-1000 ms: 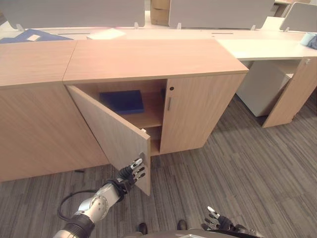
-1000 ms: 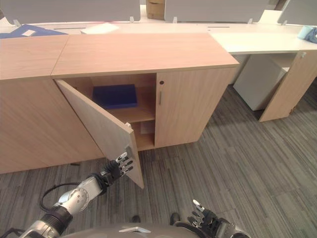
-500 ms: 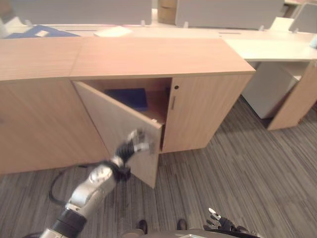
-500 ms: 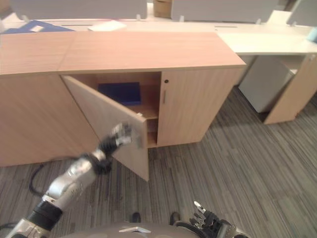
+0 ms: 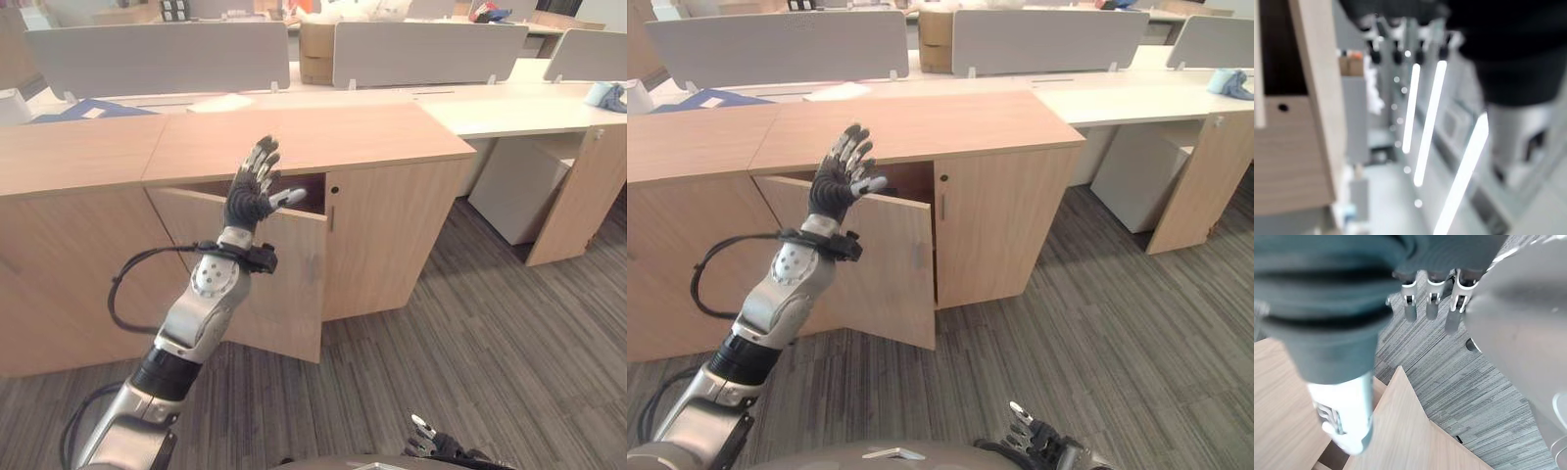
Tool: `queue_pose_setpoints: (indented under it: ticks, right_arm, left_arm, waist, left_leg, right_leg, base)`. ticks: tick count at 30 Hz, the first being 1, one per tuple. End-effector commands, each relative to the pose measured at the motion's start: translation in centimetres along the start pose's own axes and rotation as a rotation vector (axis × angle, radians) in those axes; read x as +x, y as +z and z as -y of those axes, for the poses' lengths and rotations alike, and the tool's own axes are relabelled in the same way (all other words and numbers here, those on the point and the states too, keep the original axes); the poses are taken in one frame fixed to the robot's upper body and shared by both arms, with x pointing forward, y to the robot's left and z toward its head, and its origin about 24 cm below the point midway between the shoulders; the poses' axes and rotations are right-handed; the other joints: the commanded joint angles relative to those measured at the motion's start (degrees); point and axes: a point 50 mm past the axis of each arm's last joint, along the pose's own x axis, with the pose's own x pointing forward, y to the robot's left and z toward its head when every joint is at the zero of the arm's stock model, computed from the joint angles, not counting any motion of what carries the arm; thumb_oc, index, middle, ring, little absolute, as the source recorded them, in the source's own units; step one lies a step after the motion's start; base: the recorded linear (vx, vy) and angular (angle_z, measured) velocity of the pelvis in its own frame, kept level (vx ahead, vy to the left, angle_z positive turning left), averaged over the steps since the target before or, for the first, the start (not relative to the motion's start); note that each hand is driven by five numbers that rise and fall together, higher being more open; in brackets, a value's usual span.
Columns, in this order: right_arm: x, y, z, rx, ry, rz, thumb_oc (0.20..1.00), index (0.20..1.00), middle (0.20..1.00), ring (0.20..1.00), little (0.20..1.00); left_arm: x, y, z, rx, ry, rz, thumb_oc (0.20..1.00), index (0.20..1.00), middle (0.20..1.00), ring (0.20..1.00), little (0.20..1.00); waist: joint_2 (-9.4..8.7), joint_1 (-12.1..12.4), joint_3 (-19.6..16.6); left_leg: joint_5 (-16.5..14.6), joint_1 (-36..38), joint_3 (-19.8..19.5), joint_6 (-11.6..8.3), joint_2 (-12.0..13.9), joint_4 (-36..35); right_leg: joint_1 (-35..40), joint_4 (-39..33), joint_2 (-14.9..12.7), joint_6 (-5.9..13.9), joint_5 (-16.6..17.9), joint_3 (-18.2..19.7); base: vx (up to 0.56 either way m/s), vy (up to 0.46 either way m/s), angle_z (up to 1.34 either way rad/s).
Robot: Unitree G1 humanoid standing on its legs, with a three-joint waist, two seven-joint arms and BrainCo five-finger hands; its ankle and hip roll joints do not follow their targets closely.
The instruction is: Put the empty folder in the office cabinet
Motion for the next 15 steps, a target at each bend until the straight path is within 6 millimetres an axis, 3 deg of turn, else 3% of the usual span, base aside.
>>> queue_pose_setpoints:
  ticks: [1, 5, 7, 11, 12, 15]
  right_arm:
    - [0.2, -1.5, 0.2, 0.009, -0.010, -0.086, 1.000, 1.000, 1.000, 1.000, 1.000]
    - [0.2, -1.4, 0.1, 0.021, -0.004, -0.077, 1.000, 1.000, 1.000, 1.000, 1.000]
    - [0.3, -1.1, -0.2, 0.026, 0.007, -0.070, 1.000, 1.000, 1.000, 1.000, 1.000]
    - [0.6, -0.7, -0.8, 0.038, 0.015, -0.063, 1.000, 1.000, 1.000, 1.000, 1.000]
    - [0.6, -0.5, -1.0, 0.039, 0.015, -0.063, 1.000, 1.000, 1.000, 1.000, 1.000]
    - [0.6, -0.4, -1.0, 0.041, 0.007, -0.068, 1.000, 1.000, 1.000, 1.000, 1.000]
  left_arm:
    - [1.2, 2.9, -0.3, 0.059, 0.057, 0.144, 1.000, 1.000, 1.000, 1.000, 1.000]
    - [0.7, 2.0, -1.5, 0.106, 0.174, 0.133, 1.000, 1.000, 1.000, 1.000, 1.000]
    - [0.1, -0.1, -2.1, 0.086, 0.221, 0.016, 1.000, 1.000, 1.000, 1.000, 1.000]
    - [-1.7, -5.2, -2.0, -0.005, 0.206, -0.231, 1.000, 1.000, 1.000, 1.000, 1.000]
    - [-3.2, -7.8, -1.9, -0.044, 0.220, -0.356, 1.000, 1.000, 1.000, 1.000, 1.000]
    - [-7.1, -13.0, -2.4, -0.062, 0.288, -0.615, 1.000, 1.000, 1.000, 1.000, 1.000]
  waist:
    - [0.10, 0.7, 2.0]
    - [-0.10, 1.1, 2.0]
    - [-0.33, 1.4, 2.1]
    - [-0.48, 1.9, 2.5]
    - [-0.43, 2.1, 2.6]
    - [-0.25, 2.1, 3.1]
  left_leg:
    - [-7.3, -0.4, -0.8, 1.16, -1.1, 0.1]
    - [-7.4, -0.5, -1.1, 1.23, -1.2, 0.1]
    - [-7.4, -0.5, -1.2, 1.26, -1.2, 0.1]
    - [-7.3, -0.4, -1.0, 1.36, -1.1, 0.1]
    - [-7.3, -0.4, -0.9, 1.40, -1.0, 0.1]
    - [-7.3, -0.2, -0.3, 1.57, -1.0, 0.1]
  right_leg:
    - [3.3, 0.2, 2.0, -0.02, -6.8, -1.4]
    - [3.4, 0.2, 2.0, -0.08, -6.9, -1.5]
    - [3.4, 0.2, 2.1, -0.16, -6.8, -1.6]
    - [3.5, 0.2, 2.1, -0.25, -6.8, -1.8]
    - [3.5, 0.2, 2.2, -0.26, -6.7, -1.8]
    - [3.5, 0.2, 2.2, -0.18, -6.6, -1.7]
  base:
    - [0.00, 0.000, 0.00]
    - [0.00, -0.006, 0.03]
    - [0.00, -0.019, 0.08]
    - [0.00, 0.000, 0.00]
    - [0.00, 0.000, 0.00]
    - [-0.01, 0.006, -0.02]
